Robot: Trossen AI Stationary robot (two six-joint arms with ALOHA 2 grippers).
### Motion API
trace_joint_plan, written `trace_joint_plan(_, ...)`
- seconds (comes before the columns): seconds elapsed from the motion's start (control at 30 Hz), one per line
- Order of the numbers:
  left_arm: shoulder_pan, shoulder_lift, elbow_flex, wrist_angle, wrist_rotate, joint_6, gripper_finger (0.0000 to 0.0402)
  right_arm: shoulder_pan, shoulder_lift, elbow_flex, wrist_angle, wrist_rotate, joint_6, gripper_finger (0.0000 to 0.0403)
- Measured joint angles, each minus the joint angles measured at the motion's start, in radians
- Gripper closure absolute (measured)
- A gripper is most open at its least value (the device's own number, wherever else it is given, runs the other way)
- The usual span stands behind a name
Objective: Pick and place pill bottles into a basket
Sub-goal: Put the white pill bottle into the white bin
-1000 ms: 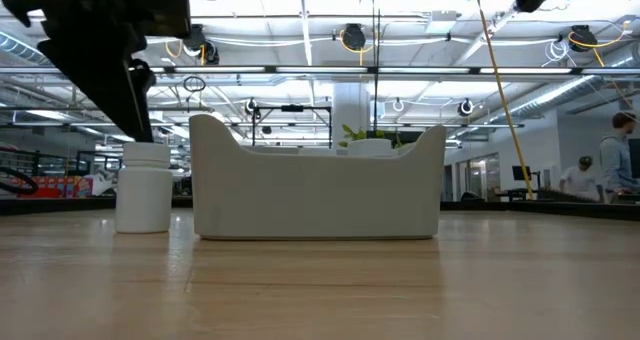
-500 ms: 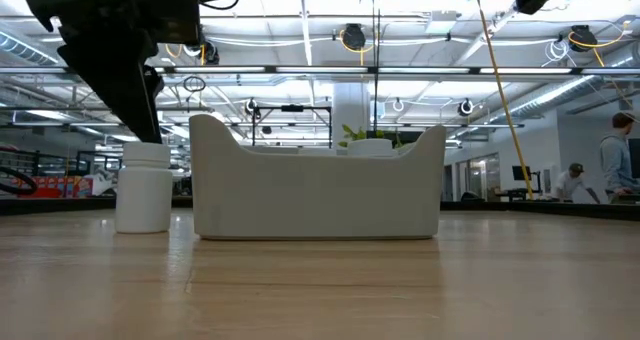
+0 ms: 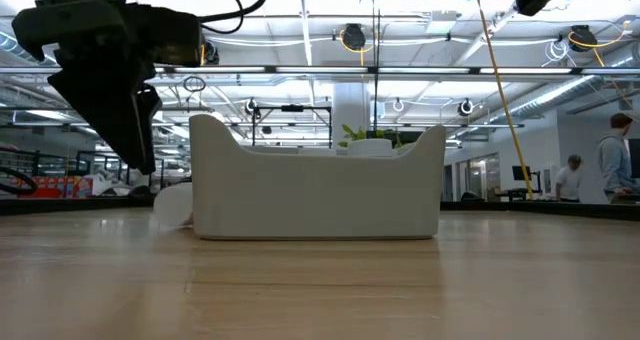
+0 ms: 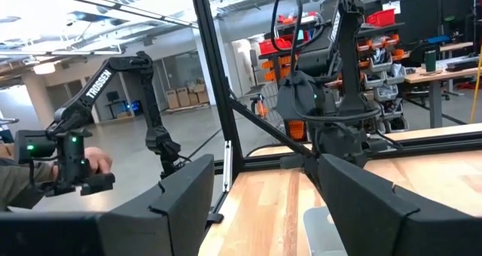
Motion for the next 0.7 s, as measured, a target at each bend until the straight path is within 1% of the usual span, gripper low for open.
trace_joint_plan(0.13, -0.014, -0.003, 0.001, 0.000, -0.064, 0.027, 0.0163, 0.000, 0.000, 0.000, -0.010, 0.000, -0.003, 0.0167)
trace_joint_plan(0.27, -0.018, 0.001, 0.001, 0.000, -0.181, 0.006, 0.0163, 0.000, 0.000, 0.000, -0.009, 0.000, -0.002, 0.0167)
trace_joint_plan(0.33, -0.017, 0.001, 0.001, 0.003, -0.204, 0.010, 0.0163, 0.000, 0.000, 0.000, -0.009, 0.000, 0.000, 0.0167)
trace_joint_plan(0.6, -0.052, 0.001, 0.001, -0.032, -0.197, 0.093, 0.0163, 0.000, 0.018, 0.000, -0.008, 0.005, 0.000, 0.0167)
trace_joint_plan(0.67, -0.040, 0.001, 0.001, -0.029, -0.200, 0.049, 0.0163, 0.000, 0.022, 0.000, -0.008, 0.013, 0.000, 0.0167)
trace_joint_plan(0.7, -0.027, 0.001, 0.001, -0.020, -0.200, -0.005, 0.0163, 0.000, 0.024, 0.000, -0.007, 0.029, 0.000, 0.0167)
